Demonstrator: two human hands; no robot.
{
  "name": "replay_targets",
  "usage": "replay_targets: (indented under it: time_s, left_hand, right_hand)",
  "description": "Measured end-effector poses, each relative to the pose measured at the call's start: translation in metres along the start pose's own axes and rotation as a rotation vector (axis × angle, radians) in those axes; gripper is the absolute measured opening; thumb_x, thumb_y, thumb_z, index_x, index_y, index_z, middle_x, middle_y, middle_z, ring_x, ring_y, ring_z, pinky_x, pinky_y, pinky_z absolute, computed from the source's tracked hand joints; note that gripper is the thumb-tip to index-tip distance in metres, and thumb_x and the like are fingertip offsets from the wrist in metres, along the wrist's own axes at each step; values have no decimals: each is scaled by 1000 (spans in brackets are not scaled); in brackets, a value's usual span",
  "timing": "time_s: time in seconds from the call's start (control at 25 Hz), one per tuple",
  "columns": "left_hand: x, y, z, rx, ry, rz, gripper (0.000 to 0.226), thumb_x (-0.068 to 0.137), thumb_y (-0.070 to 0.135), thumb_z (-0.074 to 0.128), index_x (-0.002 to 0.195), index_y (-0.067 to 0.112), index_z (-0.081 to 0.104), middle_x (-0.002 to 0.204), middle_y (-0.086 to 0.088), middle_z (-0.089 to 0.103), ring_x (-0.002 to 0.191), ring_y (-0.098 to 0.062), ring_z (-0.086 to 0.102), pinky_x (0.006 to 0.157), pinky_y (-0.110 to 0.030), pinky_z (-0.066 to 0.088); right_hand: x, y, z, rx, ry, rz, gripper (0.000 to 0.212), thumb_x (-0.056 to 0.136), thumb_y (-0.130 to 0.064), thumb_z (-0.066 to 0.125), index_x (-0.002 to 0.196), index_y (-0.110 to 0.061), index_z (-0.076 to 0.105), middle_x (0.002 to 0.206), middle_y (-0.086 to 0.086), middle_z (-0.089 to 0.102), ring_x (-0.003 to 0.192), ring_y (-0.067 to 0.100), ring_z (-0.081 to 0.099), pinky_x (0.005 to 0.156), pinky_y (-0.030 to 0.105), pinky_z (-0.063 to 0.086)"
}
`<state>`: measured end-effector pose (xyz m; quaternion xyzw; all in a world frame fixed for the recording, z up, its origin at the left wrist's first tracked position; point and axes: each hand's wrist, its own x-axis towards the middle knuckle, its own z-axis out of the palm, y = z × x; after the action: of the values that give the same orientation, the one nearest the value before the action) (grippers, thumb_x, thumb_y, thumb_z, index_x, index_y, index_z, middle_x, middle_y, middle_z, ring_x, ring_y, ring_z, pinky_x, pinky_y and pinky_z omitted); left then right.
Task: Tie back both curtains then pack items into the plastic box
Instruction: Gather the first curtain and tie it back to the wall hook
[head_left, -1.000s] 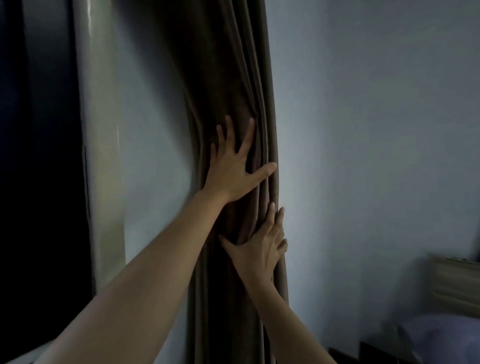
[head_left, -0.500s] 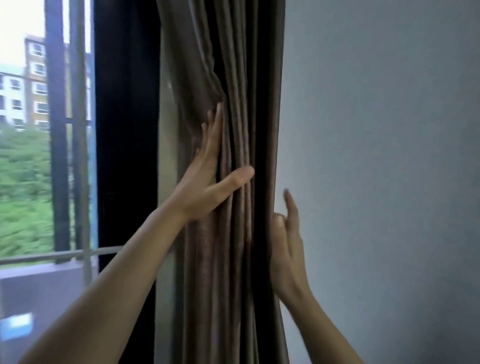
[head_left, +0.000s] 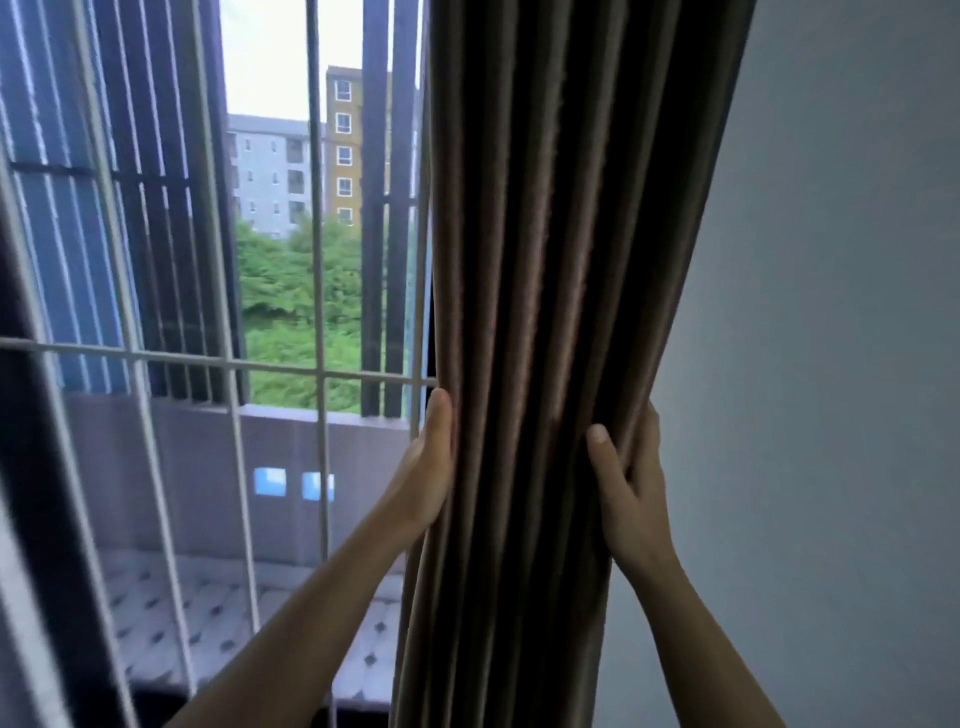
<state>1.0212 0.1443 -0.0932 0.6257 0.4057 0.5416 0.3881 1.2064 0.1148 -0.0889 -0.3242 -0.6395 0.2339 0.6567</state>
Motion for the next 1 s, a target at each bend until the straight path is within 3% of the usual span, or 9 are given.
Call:
replay_targets:
  time_s: [0.24, 0.32, 0.4, 0.52, 0.6, 0.68, 0.8, 0.88, 1.0]
  left_hand:
    - [-47, -21, -3, -91, -103, 0, 58, 83, 69, 10, 109, 56, 60, 120, 18, 63, 121, -1, 52, 109, -33, 34]
    - [-59, -19, -10, -73, -162, -16, 55, 85, 66, 12, 114, 54, 57, 124, 18, 61, 123, 0, 50, 106, -27, 34]
    - [-66, -15, -20, 21, -177, -29, 52, 85, 64, 20, 121, 46, 52, 120, 19, 60, 112, 8, 53, 93, -13, 40]
    - [-69, -3, -35, 197, 16, 37, 43, 91, 49, 41, 128, 30, 49, 101, 21, 62, 93, 9, 59, 73, -3, 45]
    - [-66, 3, -48, 273, 142, 106, 35, 95, 40, 45, 127, 27, 50, 98, 24, 60, 92, 9, 59, 71, -3, 46]
    - [-63, 9, -63, 289, 202, 98, 31, 97, 35, 44, 125, 25, 52, 100, 18, 64, 94, 3, 61, 75, -8, 47]
    - [-61, 14, -86, 216, 222, -10, 26, 97, 23, 42, 117, 24, 57, 100, 4, 67, 92, -11, 64, 77, -25, 48]
    - [-64, 17, -100, 198, 198, -85, 21, 96, 21, 41, 101, 25, 61, 87, 2, 65, 81, -15, 62, 69, -26, 46]
    - [-64, 18, -108, 233, 160, -97, 21, 96, 24, 40, 95, 27, 61, 86, 0, 65, 82, -16, 62, 72, -29, 46]
  right_hand:
    - [-59, 24, 31, 24, -83, 190, 69, 85, -55, 42, 145, -26, 26, 123, -36, 45, 110, -22, 46, 86, 2, 40]
    - [-72, 25, 37, 33, -40, 219, 71, 85, -56, 41, 147, -28, 20, 135, -29, 39, 119, -20, 40, 99, 12, 36]
    - [-75, 12, 43, -85, 174, 118, 72, 85, -54, 45, 146, -24, 21, 147, -15, 30, 134, -4, 30, 112, 26, 28]
    - [-65, -17, 54, -258, 368, -249, 41, 87, -20, 57, 125, -13, 45, 124, -5, 47, 116, 3, 47, 101, 16, 35]
    - [-58, -36, 70, -284, 262, -336, 25, 86, -8, 56, 110, -16, 54, 105, -8, 54, 97, -7, 52, 86, 6, 39]
    - [-54, -43, 91, -313, 118, -339, 19, 87, -4, 55, 101, -15, 61, 105, -2, 58, 94, -8, 52, 83, 4, 39]
    - [-46, -39, 122, -384, -64, -242, 23, 89, -3, 51, 108, -9, 63, 130, 9, 48, 109, 1, 49, 89, 1, 30]
    - [-46, -34, 138, -405, -180, -124, 29, 89, -3, 49, 115, -10, 61, 143, 14, 33, 125, 20, 45, 96, 9, 28]
    - [-56, -22, 148, -529, -118, -129, 35, 87, -6, 52, 121, -11, 59, 144, 17, 26, 133, 31, 31, 99, 20, 27]
